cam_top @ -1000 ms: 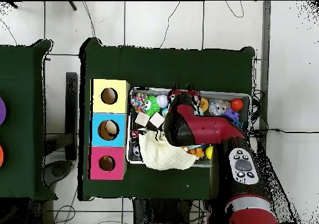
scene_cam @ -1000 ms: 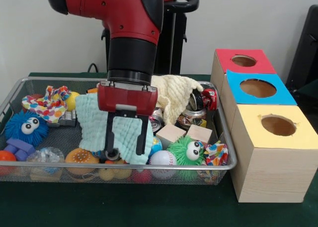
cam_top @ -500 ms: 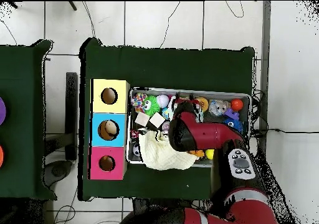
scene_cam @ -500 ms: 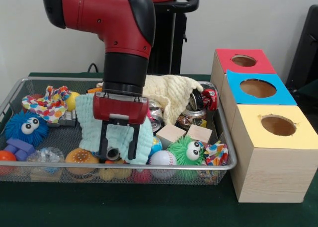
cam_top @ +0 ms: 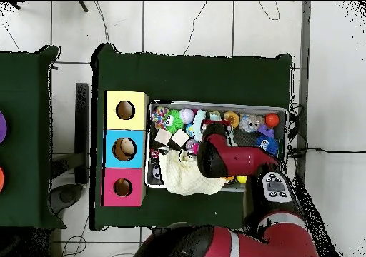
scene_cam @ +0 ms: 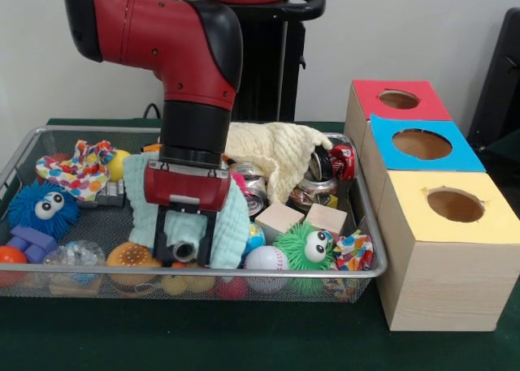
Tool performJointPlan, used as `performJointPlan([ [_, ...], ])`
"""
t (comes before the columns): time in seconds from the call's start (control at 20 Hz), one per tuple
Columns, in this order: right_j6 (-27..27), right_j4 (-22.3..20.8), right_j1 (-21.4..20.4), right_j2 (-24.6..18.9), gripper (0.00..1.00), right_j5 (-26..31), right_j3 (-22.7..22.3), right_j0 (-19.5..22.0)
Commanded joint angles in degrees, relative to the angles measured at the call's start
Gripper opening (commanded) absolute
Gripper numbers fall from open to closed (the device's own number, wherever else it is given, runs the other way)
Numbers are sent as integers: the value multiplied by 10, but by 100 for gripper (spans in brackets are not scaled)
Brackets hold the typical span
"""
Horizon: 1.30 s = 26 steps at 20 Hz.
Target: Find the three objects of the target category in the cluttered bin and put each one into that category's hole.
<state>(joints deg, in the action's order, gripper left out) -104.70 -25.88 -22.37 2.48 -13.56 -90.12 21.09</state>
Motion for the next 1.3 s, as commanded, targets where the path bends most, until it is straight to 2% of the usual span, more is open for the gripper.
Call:
performJointPlan([
  [0.05,-56,-25,54,-12,100,-64,33,15],
  [0.45,-63,-25,80,-29,100,-89,33,24],
  [0.65,-67,-31,77,-41,100,-90,26,29],
  [0.8,-68,-26,86,-35,100,-99,26,28],
  [0.95,-71,-38,111,-55,100,-88,36,48],
  [1.1,-76,-49,114,-70,100,-90,34,58],
  [1.3,-83,-62,108,-85,100,-126,29,59],
])
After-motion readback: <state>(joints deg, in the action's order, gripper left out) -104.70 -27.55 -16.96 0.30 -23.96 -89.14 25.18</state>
